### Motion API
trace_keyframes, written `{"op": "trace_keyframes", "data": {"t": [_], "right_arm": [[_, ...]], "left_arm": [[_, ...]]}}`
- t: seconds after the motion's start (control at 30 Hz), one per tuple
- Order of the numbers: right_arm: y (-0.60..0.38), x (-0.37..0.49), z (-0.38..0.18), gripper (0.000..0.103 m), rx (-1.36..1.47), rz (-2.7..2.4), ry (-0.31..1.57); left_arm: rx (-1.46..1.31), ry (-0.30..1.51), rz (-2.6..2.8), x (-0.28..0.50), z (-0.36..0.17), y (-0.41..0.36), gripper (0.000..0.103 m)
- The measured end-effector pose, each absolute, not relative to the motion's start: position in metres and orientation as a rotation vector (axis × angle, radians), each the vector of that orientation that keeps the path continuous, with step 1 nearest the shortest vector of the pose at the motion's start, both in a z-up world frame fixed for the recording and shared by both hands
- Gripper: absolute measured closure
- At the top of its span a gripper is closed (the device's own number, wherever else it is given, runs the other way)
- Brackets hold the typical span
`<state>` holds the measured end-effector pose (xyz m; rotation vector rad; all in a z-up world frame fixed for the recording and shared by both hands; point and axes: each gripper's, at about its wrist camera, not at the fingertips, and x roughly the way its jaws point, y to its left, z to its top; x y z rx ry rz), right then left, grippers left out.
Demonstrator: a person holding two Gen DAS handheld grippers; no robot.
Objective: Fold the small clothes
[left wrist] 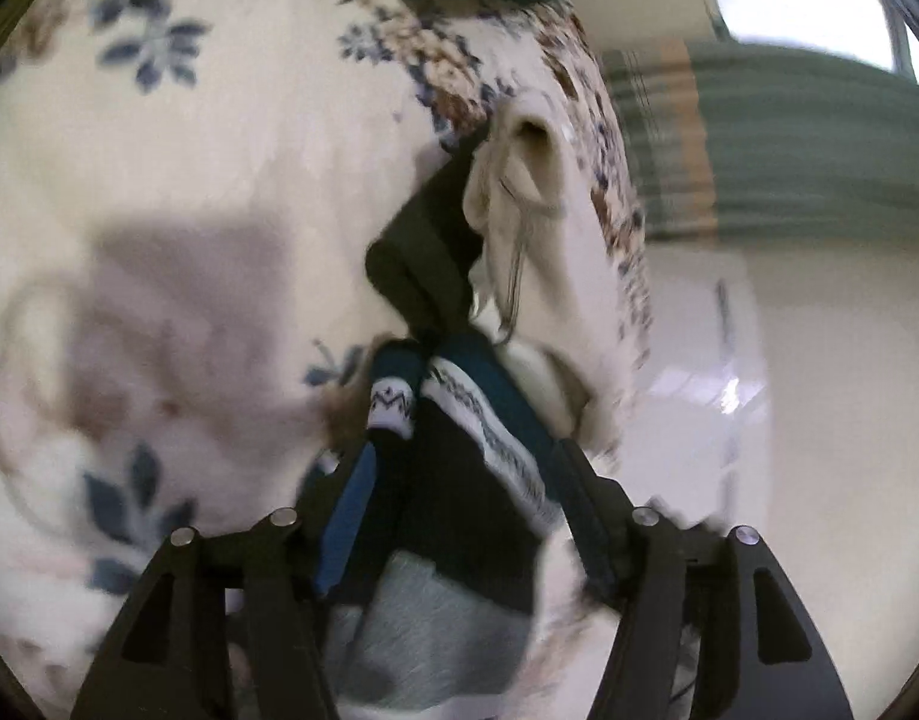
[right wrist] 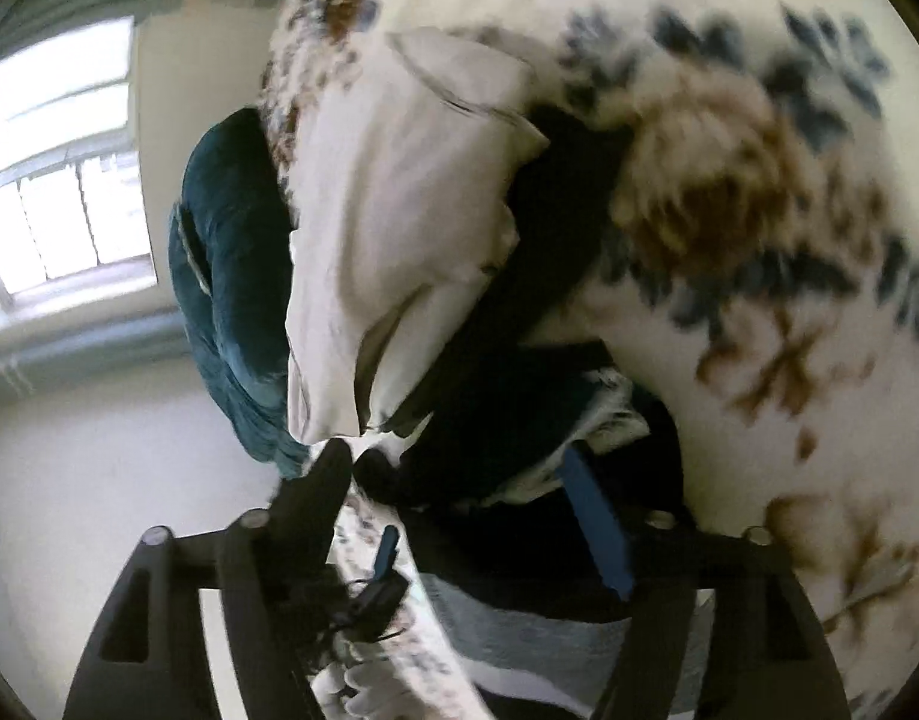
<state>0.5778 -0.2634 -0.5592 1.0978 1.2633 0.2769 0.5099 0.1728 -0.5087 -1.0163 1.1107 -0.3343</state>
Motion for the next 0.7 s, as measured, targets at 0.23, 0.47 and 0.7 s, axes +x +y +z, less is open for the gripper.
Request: {"op": "trace_keyframes", "data": {"t": [0.23,0.47,0.7], "right_arm": [[-0.262,0.57,-0.53,0.009,0.728,0.322,1.362],[-0.26,0.564,-0.573,0.005,0.503,0.501,1.596],[-0.237,0.599,-0.632,0.005,0.476,0.731,1.683]], "left_arm": [[-0.918,1.126,-0.337,0.434,-0.485,0.167,0.035],[-1.044,1.132,-0.251,0.312,-0.496,0.15,0.022],[-1.253,1.046,-0.165,0.279,-0.557,0.101,0.021]]}}
